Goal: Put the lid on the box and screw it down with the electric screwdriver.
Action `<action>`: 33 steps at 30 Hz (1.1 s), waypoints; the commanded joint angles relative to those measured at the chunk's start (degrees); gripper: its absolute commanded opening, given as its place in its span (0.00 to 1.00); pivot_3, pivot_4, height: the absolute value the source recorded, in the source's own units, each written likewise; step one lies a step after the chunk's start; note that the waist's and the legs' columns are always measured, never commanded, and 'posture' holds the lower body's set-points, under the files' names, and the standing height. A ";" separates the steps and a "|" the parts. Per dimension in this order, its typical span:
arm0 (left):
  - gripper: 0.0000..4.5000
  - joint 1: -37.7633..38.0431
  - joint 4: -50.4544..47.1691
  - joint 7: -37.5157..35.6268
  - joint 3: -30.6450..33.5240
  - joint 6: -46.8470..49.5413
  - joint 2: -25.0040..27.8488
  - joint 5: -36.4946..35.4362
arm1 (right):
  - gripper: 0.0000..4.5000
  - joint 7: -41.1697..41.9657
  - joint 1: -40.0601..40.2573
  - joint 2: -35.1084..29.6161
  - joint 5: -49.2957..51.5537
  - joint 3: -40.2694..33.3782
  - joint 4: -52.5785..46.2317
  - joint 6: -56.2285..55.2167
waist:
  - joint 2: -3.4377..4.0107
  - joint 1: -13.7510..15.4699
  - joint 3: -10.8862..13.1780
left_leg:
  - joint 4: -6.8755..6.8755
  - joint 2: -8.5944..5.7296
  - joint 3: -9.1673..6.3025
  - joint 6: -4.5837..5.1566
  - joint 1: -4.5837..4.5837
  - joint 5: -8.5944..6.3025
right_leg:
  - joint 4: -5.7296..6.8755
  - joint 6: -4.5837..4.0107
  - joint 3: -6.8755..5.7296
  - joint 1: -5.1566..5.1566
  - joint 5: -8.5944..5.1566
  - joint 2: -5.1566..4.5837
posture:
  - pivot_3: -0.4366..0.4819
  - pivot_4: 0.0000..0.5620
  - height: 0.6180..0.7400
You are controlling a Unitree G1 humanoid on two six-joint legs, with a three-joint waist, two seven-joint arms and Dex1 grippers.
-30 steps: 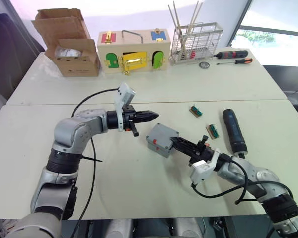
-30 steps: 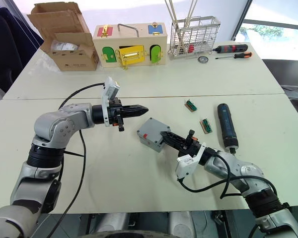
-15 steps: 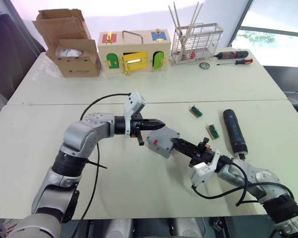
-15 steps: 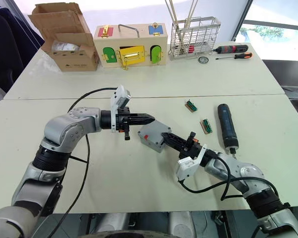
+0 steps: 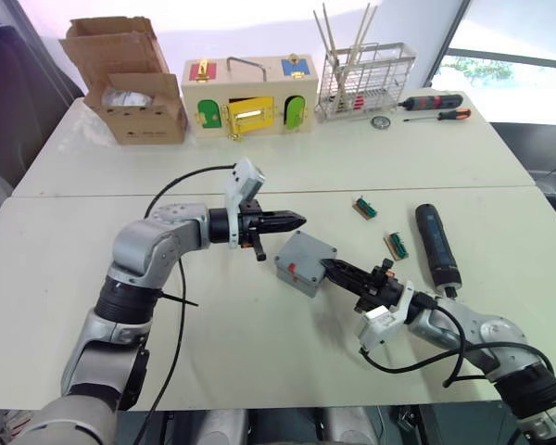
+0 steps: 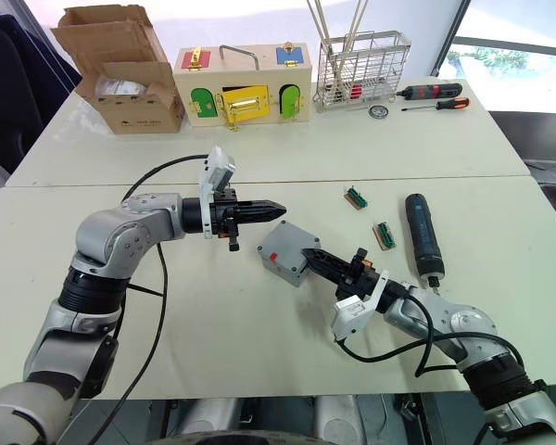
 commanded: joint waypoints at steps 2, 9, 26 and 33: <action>0.00 0.62 -2.86 -1.11 -1.33 -1.15 1.27 1.18 | 0.02 -1.58 -0.19 -0.90 -0.48 0.29 0.74 -0.71 | 0.00 -0.07 0.00 | 0.00 0.00 0.00 0.00 0.00 0.00 | 0.00 0.00 0.00 0.00 0.00 0.00 | 0.48 0.27 0.92; 0.00 1.56 -3.19 -2.14 -5.26 -3.11 1.95 4.50 | 0.02 -2.69 -0.29 -1.40 -1.54 1.48 2.91 -1.04 | 0.00 0.02 0.00 | -0.01 0.00 0.01 0.00 0.01 0.00 | 0.00 0.00 0.02 0.00 0.00 0.01 | 0.48 0.27 0.92; 0.00 1.45 -1.82 -2.68 -5.30 -3.90 0.98 6.20 | 0.02 -3.45 -3.05 -1.09 -2.74 4.64 4.95 -0.98 | 0.00 -0.03 0.00 | -0.02 0.01 0.04 0.00 0.04 0.00 | -0.01 0.00 0.05 0.00 0.00 0.02 | 0.48 0.27 0.92; 0.00 2.62 -2.84 -3.04 -6.44 -4.09 1.25 6.87 | 0.02 -3.39 -3.98 -1.29 -2.18 5.15 6.71 -1.25 | 0.00 -0.13 0.00 | -0.02 0.02 0.07 0.00 0.10 0.00 | -0.01 -0.01 0.08 0.01 0.00 0.03 | 0.48 0.27 0.92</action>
